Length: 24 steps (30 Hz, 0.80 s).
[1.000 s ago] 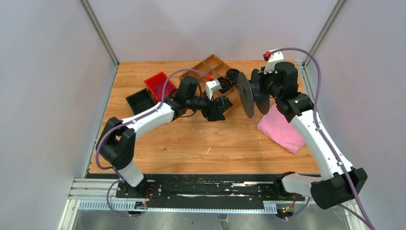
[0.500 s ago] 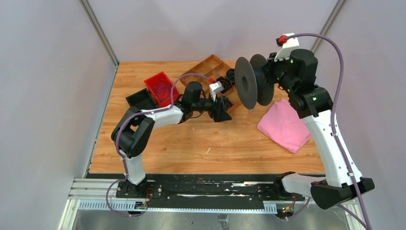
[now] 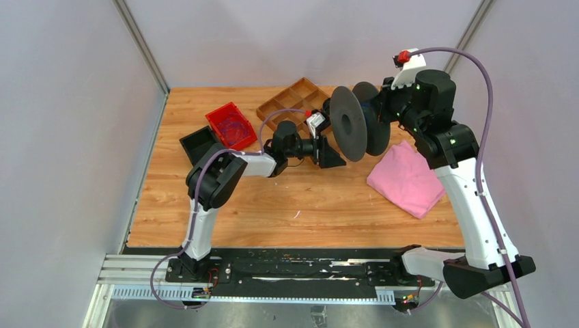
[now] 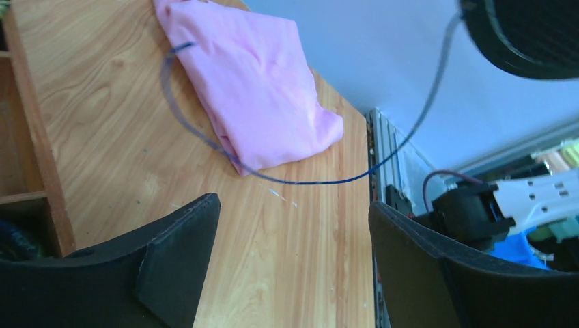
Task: Wrap the cables
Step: Wrap the cable around the cable reel.
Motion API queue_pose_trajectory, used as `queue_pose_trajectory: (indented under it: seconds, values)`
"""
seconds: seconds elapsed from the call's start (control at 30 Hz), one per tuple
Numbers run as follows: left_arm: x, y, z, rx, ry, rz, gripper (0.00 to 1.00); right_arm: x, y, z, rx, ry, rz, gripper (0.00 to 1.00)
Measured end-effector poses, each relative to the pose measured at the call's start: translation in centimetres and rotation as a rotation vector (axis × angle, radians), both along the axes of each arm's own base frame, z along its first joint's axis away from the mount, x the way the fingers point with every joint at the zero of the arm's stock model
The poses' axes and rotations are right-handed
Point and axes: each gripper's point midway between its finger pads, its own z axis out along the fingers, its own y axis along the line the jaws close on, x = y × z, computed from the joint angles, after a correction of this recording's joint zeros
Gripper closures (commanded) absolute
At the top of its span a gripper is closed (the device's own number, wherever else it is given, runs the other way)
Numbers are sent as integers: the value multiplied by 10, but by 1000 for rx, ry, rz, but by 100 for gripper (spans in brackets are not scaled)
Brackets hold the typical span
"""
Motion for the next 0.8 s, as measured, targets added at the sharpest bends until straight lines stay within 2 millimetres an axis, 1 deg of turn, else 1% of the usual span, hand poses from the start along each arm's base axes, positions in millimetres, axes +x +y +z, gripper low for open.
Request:
queue_pose_trajectory:
  seconds: [0.13, 0.3, 0.4, 0.5, 0.63, 0.77, 0.8]
  values:
    - [8, -2, -5, -2, 76, 56, 19, -2, 1, 3, 5, 1, 9, 99]
    - [21, -9, 0, -33, 144, 95, 21, -3, 3, 2, 9, 7, 18, 99]
    - [27, -13, -6, -43, 187, 105, 23, -4, 3, 2, 11, 8, 19, 99]
    - [31, -17, -18, -36, 238, 116, 28, -4, 3, 2, 13, 9, 19, 99]
    - [36, -21, -28, -34, 286, 123, 39, -4, 3, 2, 16, 10, 18, 99]
    - [40, -25, -25, -54, 308, 121, 48, -4, 4, 2, 20, 11, 19, 99]
    - [42, -26, -24, -61, 312, 120, 53, -4, 4, 2, 20, 11, 20, 99]
